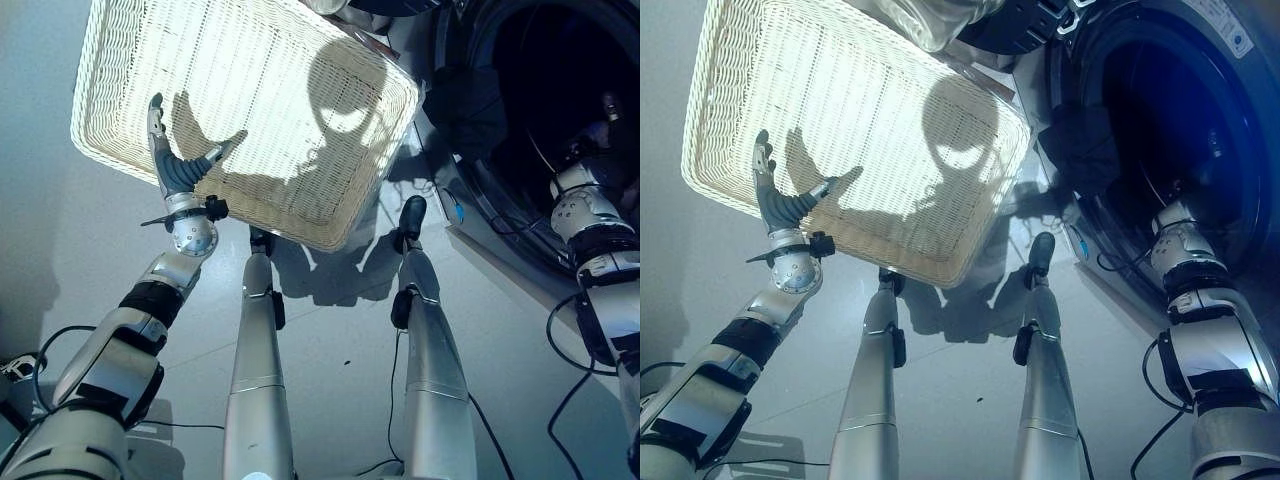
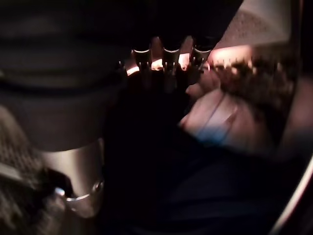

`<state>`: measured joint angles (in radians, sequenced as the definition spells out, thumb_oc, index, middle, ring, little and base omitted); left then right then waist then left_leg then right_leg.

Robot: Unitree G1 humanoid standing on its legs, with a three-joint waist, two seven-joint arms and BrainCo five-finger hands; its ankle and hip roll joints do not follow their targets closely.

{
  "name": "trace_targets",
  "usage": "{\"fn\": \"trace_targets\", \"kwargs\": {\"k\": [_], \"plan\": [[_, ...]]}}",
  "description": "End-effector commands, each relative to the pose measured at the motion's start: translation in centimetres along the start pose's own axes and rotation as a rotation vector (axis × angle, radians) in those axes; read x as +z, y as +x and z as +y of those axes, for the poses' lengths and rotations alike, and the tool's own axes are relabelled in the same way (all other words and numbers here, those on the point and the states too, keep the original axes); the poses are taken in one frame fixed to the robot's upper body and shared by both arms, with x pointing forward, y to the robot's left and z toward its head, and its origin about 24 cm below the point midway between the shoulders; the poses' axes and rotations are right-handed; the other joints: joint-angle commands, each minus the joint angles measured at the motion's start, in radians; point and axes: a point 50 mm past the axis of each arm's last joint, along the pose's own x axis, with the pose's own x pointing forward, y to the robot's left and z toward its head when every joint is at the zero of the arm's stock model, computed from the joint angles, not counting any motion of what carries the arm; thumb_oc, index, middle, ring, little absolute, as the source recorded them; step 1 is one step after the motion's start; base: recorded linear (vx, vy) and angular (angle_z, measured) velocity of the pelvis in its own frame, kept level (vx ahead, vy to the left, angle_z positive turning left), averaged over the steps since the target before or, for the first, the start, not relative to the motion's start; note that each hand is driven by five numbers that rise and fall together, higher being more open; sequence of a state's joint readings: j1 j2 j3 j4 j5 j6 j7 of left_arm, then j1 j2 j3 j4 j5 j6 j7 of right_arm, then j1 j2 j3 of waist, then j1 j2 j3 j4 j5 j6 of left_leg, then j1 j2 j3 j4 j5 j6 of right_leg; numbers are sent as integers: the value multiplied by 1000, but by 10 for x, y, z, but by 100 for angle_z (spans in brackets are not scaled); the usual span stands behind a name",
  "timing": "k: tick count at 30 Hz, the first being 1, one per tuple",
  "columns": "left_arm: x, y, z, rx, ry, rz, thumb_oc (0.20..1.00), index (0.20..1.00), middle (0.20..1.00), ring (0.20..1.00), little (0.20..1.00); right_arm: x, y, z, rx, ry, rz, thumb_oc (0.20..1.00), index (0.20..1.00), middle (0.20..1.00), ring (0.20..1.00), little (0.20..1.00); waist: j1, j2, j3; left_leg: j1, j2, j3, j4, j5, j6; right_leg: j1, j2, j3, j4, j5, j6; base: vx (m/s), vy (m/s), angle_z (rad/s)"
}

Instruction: Put the clothes into the washing machine.

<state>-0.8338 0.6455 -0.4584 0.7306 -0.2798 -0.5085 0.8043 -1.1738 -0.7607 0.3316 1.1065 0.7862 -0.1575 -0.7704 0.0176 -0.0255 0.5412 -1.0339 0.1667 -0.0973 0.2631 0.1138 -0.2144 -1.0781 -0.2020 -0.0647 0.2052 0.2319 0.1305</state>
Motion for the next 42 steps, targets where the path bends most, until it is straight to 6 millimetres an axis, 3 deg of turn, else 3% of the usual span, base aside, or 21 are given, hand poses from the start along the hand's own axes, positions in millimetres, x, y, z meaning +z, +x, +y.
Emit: {"fn": "trace_targets", "kwargs": {"k": [1,8,12,14,24,30,36,37,38,42], "plan": [[11,12,3,28,-39,-32,1000,1000,1000,1000,1000,75,25,-29,-133,-152,-294,1000,1000,1000,1000,1000,10,10,-21,19,-108,16,-11,-39,106,23,38,-67,52,-40,57,0,0,0],[20,16,-8,24,-65,-52,1000,1000,1000,1000,1000,74,-7,20,65,-496,-562,1000,1000,1000,1000,1000,11,27,-21,-2,-113,23,-16,-36,107,-3,30,-69,58,-46,59,0,0,0],[20,15,-9,29,-67,-53,1000,1000,1000,1000,1000,67,-16,29,115,-587,-625,1000,1000,1000,1000,1000,7,30,-21,-6,-114,26,-15,-37,106,-10,30,-66,62,-50,59,0,0,0],[22,16,-10,39,-75,-58,1000,1000,1000,1000,1000,59,-27,42,205,-736,-707,1000,1000,1000,1000,1000,6,32,-21,-13,-115,29,-11,-36,104,-18,31,-63,66,-53,57,-16,11,4],[32,22,-21,29,-88,-84,1000,1000,1000,1000,1000,22,-36,57,410,-1039,-777,1000,1000,1000,1000,1000,7,33,-21,-21,-109,36,-24,-23,100,-27,31,-68,59,-48,56,-4,-2,0],[33,21,-27,19,-93,-88,1000,1000,1000,1000,1000,-3,-29,47,420,-1213,-715,1000,1000,1000,1000,1000,12,39,-21,-24,-110,36,-33,-12,101,-31,31,-72,55,-42,55,0,0,0],[33,17,-32,21,-99,-86,1000,1000,1000,1000,1000,-15,-24,40,380,-1317,-637,1000,1000,1000,1000,1000,14,47,-21,-24,-113,37,-40,-7,102,-36,31,-70,54,-39,52,0,0,0],[33,16,-33,17,-102,-86,1000,1000,1000,1000,1000,-16,-21,36,340,-1340,-617,542,542,542,542,542,15,51,-21,-26,-114,37,-38,-7,102,-38,30,-69,54,-38,52,0,0,0],[33,16,-34,16,-103,-86,1000,1000,1000,1000,1000,-15,-21,36,332,-1343,-616,200,200,200,200,200,16,52,-21,-26,-114,37,-39,-6,102,-38,30,-69,53,-36,52,5,9,4],[36,15,-38,8,-118,-97,1000,1000,1000,1000,1000,-5,-17,34,226,-1369,-630,200,200,200,200,200,21,63,-21,-30,-118,36,-45,-1,102,-41,24,-68,41,-30,54,-2,6,2]]}}
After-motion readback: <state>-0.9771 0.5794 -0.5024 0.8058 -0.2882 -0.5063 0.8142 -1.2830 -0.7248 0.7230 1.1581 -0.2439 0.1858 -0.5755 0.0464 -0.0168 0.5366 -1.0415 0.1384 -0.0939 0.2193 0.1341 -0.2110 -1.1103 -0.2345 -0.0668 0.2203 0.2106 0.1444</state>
